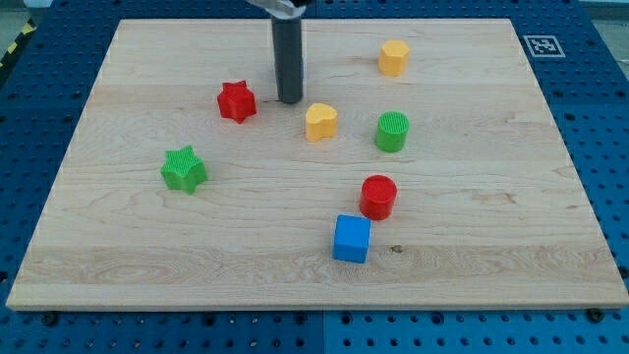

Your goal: Slide the blue triangle to the left side of the blue cube

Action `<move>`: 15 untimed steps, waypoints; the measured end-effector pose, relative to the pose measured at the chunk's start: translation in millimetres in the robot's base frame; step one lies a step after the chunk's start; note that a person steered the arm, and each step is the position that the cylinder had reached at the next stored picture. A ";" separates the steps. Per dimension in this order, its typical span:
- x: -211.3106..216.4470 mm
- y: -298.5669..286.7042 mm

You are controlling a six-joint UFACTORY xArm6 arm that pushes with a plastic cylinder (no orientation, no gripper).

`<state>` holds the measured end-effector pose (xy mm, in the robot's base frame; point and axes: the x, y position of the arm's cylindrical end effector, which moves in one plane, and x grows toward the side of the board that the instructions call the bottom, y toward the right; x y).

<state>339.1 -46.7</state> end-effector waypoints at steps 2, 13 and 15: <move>-69.8 -64.9; 75.8 -4.8; 136.0 -7.2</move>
<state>475.1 -53.9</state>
